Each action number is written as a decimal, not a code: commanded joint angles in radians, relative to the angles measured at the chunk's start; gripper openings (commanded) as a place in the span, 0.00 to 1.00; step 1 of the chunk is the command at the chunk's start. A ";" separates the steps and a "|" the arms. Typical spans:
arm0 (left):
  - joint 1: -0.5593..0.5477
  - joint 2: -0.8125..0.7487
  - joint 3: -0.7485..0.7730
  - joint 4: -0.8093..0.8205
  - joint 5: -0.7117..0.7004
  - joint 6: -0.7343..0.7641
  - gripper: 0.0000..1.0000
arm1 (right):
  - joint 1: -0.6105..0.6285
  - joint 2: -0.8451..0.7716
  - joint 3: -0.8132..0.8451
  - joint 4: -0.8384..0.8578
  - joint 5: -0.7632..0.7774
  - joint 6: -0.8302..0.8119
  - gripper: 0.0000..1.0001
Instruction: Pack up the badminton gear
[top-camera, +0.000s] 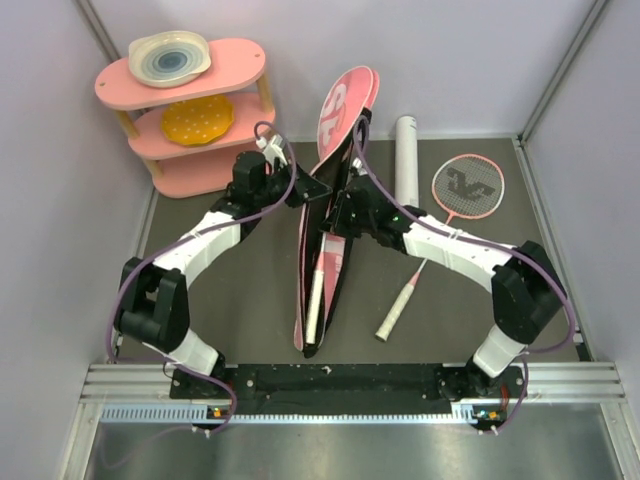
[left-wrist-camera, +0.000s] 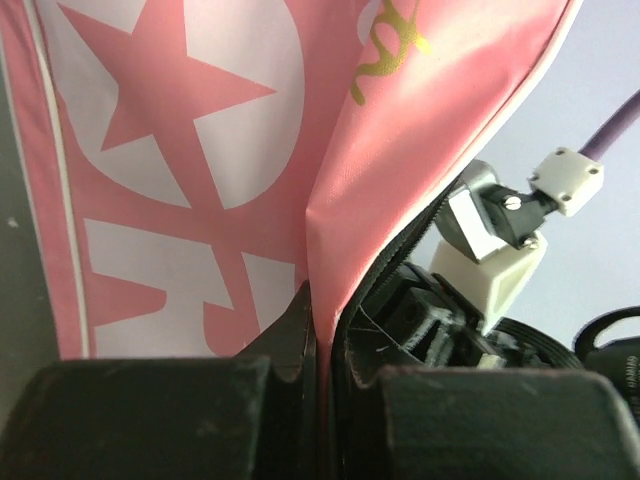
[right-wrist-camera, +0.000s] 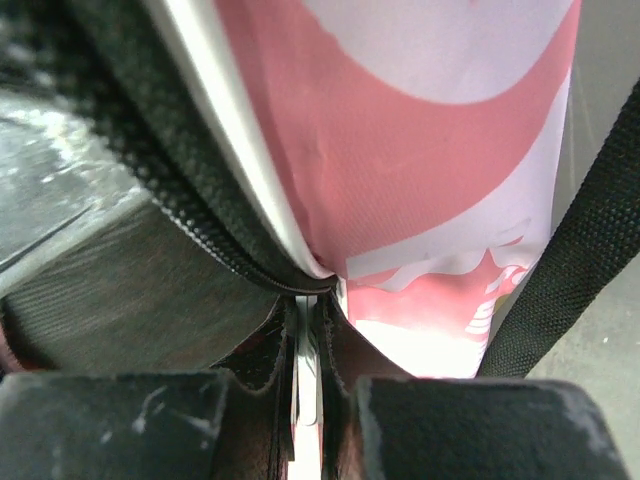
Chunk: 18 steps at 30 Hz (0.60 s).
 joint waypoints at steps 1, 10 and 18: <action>-0.036 0.010 -0.017 0.015 0.365 -0.128 0.00 | -0.029 0.065 0.082 0.189 0.285 -0.050 0.00; -0.004 0.097 0.014 -0.040 0.351 -0.045 0.00 | -0.003 0.090 0.093 0.040 0.148 -0.131 0.28; 0.016 0.130 -0.004 -0.045 0.344 -0.025 0.00 | -0.003 -0.102 -0.001 -0.084 0.103 -0.204 0.48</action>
